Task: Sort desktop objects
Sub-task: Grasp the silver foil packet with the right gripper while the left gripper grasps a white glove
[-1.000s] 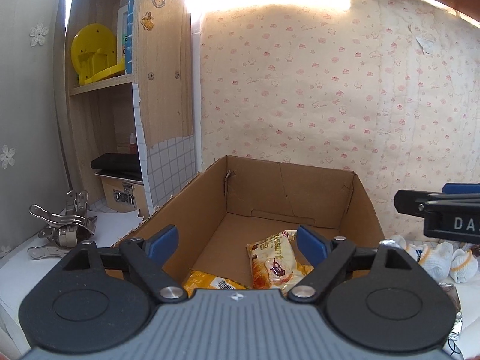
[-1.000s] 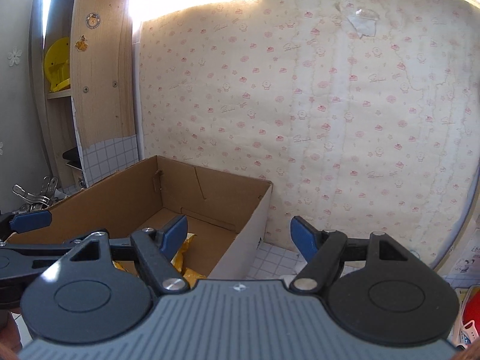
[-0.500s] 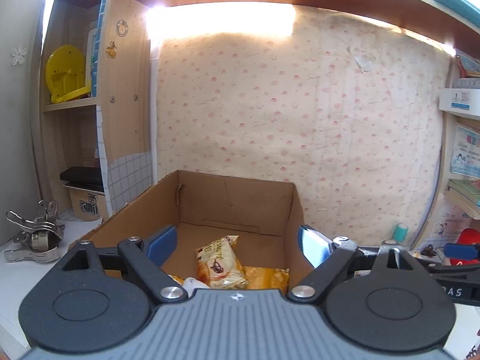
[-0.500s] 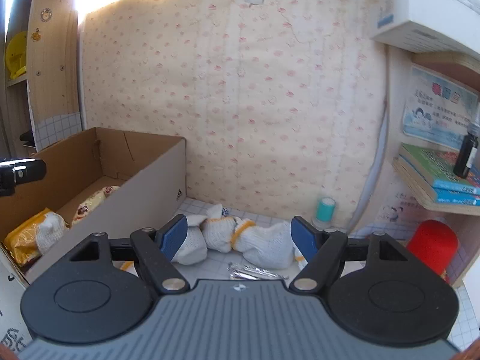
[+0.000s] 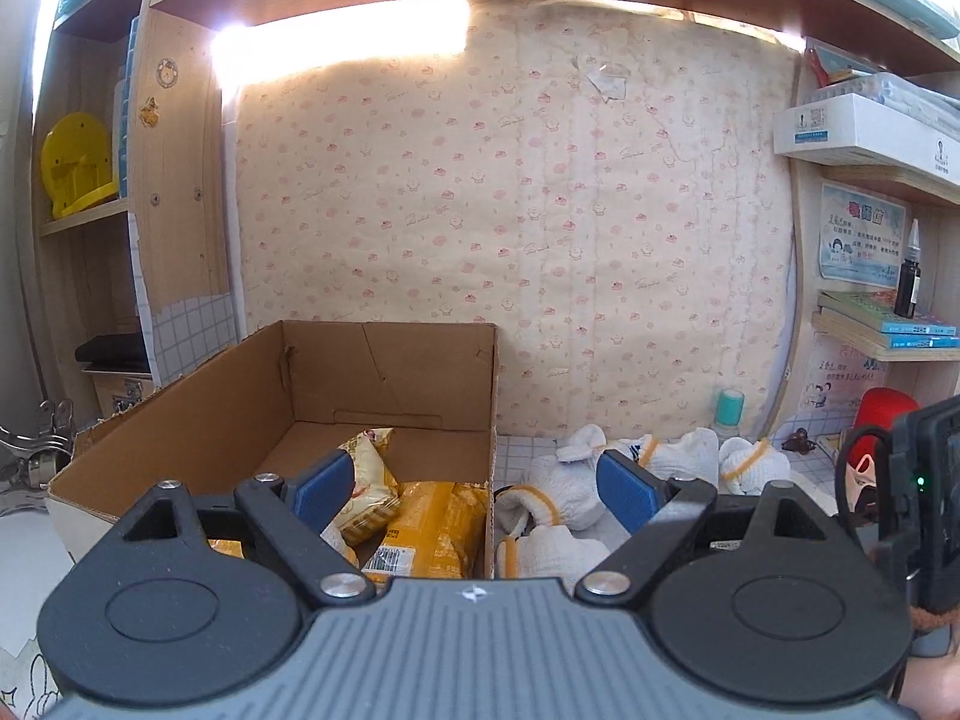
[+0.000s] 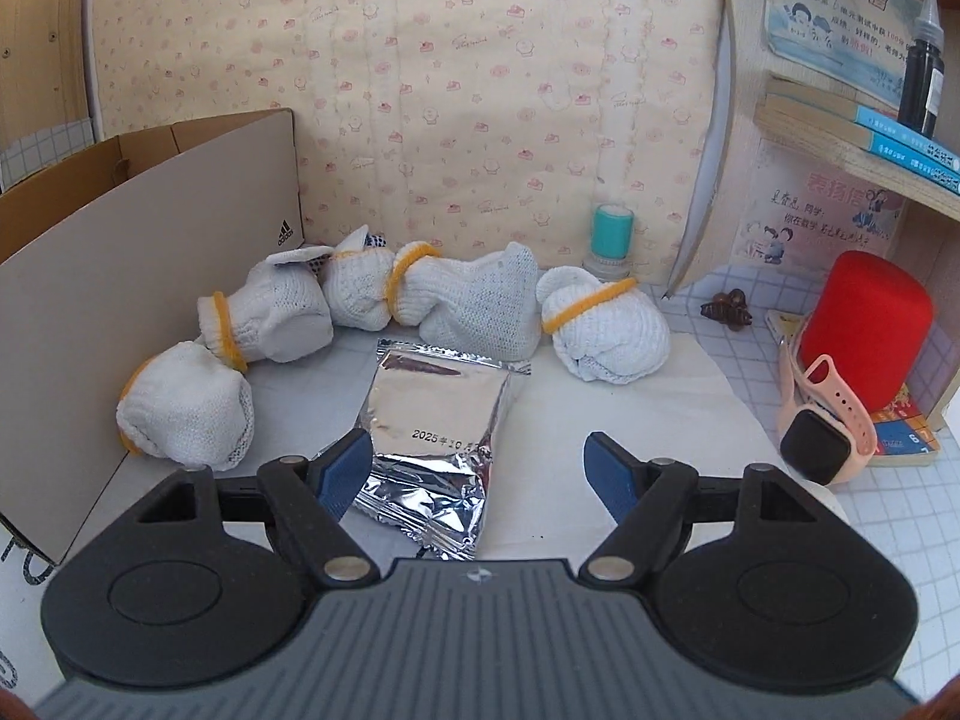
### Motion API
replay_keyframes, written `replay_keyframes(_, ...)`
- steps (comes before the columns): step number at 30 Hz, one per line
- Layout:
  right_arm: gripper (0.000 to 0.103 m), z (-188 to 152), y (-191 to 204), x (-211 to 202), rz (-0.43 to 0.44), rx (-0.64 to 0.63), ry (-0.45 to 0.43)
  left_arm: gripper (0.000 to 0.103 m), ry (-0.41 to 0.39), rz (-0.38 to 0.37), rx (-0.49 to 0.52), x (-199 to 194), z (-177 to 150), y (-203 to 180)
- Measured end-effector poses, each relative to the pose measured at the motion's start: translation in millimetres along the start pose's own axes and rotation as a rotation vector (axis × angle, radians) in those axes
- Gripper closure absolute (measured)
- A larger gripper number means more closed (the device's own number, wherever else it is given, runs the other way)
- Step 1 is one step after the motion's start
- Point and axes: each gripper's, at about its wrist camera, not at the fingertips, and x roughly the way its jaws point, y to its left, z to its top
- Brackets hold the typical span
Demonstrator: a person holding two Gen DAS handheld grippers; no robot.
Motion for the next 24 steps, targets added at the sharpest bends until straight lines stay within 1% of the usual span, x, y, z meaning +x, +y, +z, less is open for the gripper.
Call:
replay_keyframes(1, 0.021, 1, 1, 4, 0.002, 0.007, 0.001, 0.012, 0.003, 0.003, 0.004, 0, -2, -1)
replay_keyframes(6, 0.021, 9, 8, 16, 0.019, 0.032, 0.007, 0.012, 0.026, 0.012, 0.002, 4, -7, 2)
replay_keyframes(10, 0.021, 13, 16, 27, 0.020, 0.027, 0.032, 0.012, 0.037, 0.003, -0.002, 5, -10, 3)
replay_keyframes(12, 0.023, 12, 19, 32, 0.002, 0.011, 0.046, 0.012, 0.038, -0.010, 0.002, 5, -11, -1)
replay_keyframes(14, 0.036, 10, 16, 33, 0.027, 0.027, 0.059, 0.012, 0.037, -0.031, 0.009, 4, -13, -7)
replay_keyframes(17, 0.043, 8, 8, 27, 0.029, 0.038, 0.055, 0.012, 0.036, -0.050, 0.021, 4, -17, -20)
replay_keyframes(20, 0.044, 3, -1, 19, 0.005, 0.030, 0.048, 0.011, 0.017, -0.055, 0.044, 2, -22, -38)
replay_keyframes(21, 0.044, 0, -5, 15, -0.009, 0.024, 0.045, 0.011, -0.001, -0.059, 0.043, 0, -23, -44)
replay_keyframes(23, 0.043, -5, -15, 8, -0.015, 0.021, 0.042, 0.003, -0.012, -0.034, 0.053, 1, -26, -54)
replay_keyframes(24, 0.043, -7, -21, 4, -0.018, 0.030, 0.040, 0.002, -0.020, -0.017, 0.062, 3, -27, -58)
